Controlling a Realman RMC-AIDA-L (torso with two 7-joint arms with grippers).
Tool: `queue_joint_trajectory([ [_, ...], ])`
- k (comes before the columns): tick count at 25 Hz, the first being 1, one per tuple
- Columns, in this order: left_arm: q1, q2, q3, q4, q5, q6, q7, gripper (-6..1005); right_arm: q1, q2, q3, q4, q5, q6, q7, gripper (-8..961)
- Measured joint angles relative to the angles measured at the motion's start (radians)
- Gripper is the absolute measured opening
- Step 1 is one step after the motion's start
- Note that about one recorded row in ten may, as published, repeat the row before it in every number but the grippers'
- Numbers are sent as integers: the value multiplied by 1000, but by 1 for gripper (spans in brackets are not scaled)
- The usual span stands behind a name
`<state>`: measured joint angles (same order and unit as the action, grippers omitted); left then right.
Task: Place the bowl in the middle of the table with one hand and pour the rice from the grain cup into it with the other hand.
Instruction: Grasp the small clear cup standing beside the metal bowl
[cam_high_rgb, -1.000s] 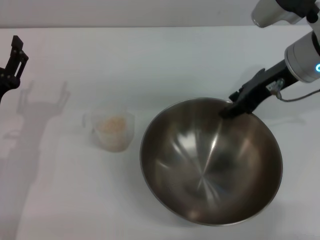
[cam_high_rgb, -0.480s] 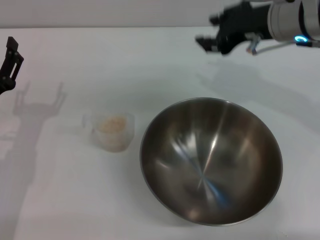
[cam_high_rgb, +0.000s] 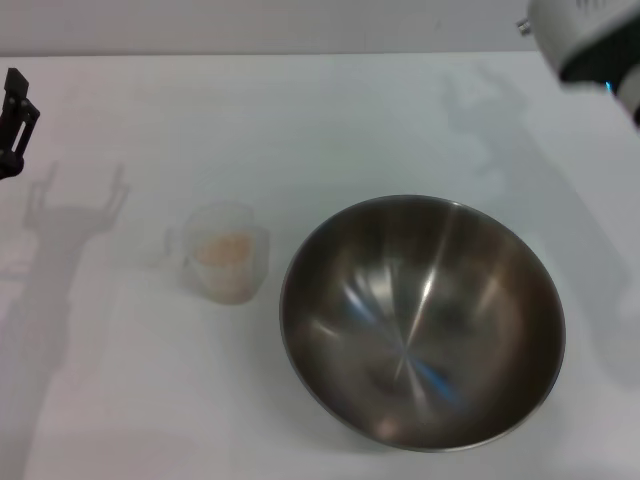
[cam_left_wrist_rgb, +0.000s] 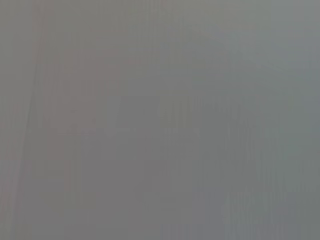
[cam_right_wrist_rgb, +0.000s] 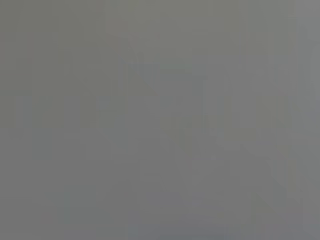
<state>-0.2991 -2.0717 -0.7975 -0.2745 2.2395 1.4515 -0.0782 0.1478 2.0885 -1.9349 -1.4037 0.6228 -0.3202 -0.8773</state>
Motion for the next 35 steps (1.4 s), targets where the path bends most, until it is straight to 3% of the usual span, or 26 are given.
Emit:
queue_joint_trajectory([
  [2, 0, 1, 0, 0, 0, 13, 0, 830, 5, 1, -93, 144, 7, -324, 44, 502],
  [3, 1, 1, 0, -1, 2, 30, -1, 830, 30, 2, -182, 308, 20, -628, 144, 502],
  [4, 1, 1, 0, -1, 2, 30, -1, 830, 30, 2, -182, 308, 20, -628, 144, 502],
  [6, 2, 1, 3, 0, 5, 49, -3, 829, 71, 2, -264, 480, 67, -930, 289, 502],
  [8, 10, 2, 12, 5, 9, 77, -7, 829, 99, 0, -329, 612, 133, -1134, 434, 502],
  [11, 19, 3, 23, 10, 10, 94, -11, 829, 107, -2, -368, 812, 183, -1311, 684, 502],
  [13, 37, 4, 60, 15, 11, 120, -22, 829, 106, -2, -356, 970, 187, -1331, 917, 502],
  [16, 53, 4, 86, 17, 12, 134, -26, 828, 108, -4, -328, 1055, 189, -1338, 1035, 502],
  [18, 76, 3, 124, 18, 12, 143, -26, 828, 109, -9, -257, 1156, 190, -1343, 1173, 502],
  [24, 106, -4, 206, 17, 13, 114, -20, 828, 136, -16, -179, 1252, 191, -1294, 1197, 502],
  [35, 145, -6, 375, 17, 12, 58, -13, 827, 204, -35, -148, 1323, 192, -1231, 1195, 502],
])
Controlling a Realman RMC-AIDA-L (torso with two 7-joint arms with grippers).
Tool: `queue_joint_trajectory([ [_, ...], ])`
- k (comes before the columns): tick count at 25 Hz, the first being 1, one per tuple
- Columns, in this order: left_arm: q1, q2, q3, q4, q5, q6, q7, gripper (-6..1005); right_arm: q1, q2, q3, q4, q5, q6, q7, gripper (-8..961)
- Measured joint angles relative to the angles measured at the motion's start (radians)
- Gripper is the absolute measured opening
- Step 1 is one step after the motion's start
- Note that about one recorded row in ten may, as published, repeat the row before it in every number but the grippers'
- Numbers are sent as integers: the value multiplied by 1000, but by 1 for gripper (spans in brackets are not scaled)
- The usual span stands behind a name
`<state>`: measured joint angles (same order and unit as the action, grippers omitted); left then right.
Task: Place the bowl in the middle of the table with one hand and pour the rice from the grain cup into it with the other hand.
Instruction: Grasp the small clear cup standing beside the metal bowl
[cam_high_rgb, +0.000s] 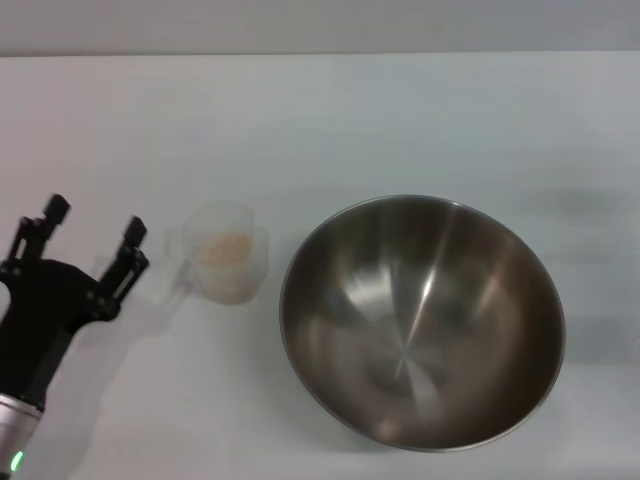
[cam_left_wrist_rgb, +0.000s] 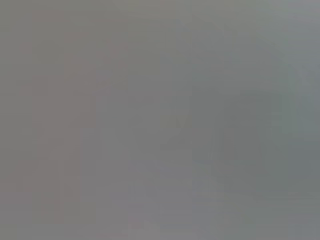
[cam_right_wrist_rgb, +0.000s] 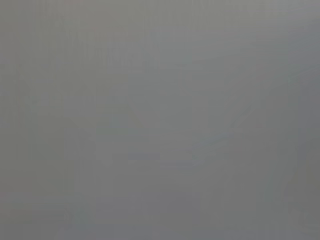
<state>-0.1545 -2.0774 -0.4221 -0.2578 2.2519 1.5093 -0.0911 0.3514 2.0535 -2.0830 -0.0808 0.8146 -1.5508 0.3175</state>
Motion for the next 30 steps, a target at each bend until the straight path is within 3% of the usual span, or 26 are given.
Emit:
queue_joint_trajectory([
  [13, -24, -1, 31, -15, 0, -155, 4, 825, 17, -10, 6, 17, 0, 6, 1, 502],
  [30, -46, -1, 32, -13, 0, -218, 39, 824, 1, -6, 6, 24, 0, -5, 9, 502],
])
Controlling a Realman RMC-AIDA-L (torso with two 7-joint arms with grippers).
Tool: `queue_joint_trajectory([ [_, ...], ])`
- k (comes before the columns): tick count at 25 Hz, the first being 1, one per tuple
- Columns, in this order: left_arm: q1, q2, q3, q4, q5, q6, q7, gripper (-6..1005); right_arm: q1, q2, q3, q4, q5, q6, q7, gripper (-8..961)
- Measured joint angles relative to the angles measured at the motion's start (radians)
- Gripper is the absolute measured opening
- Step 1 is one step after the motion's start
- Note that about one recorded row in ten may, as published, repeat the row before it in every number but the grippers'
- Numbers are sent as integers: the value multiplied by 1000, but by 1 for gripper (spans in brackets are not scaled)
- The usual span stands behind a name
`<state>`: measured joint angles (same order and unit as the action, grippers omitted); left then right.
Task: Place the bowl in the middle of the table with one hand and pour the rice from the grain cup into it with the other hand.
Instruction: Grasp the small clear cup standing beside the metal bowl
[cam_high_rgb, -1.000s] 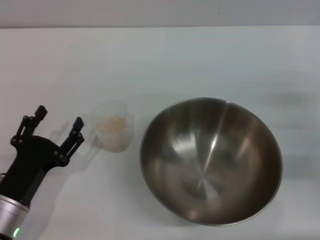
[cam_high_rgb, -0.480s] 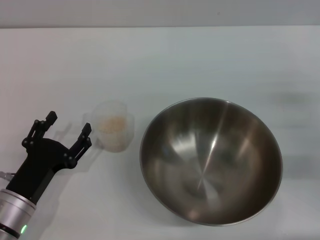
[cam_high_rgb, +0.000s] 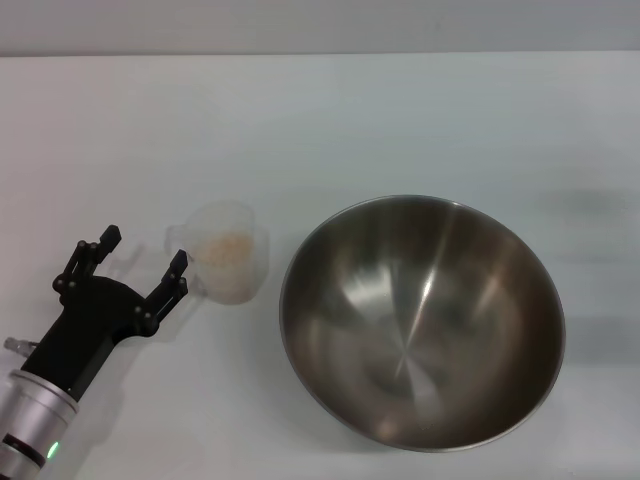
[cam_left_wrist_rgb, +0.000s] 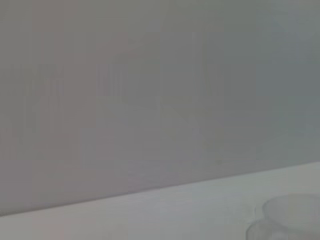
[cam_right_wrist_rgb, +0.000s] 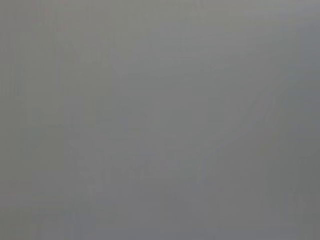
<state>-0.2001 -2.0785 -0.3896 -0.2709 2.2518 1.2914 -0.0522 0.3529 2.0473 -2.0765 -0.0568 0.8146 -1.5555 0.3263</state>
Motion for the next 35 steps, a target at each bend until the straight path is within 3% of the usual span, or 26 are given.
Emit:
queue_joint_trajectory([
  [16, -60, 2, -26, 12, -10, -92, 2, 822, -5, 4, 0, -4, -2, 0, 3, 502],
  [31, -68, 3, -57, 10, -8, -106, 2, 821, 5, 4, 0, -8, -5, 11, 3, 502],
  [35, -69, 3, -44, 4, -4, -104, 2, 671, 6, 4, 0, -8, -5, 12, 4, 502],
])
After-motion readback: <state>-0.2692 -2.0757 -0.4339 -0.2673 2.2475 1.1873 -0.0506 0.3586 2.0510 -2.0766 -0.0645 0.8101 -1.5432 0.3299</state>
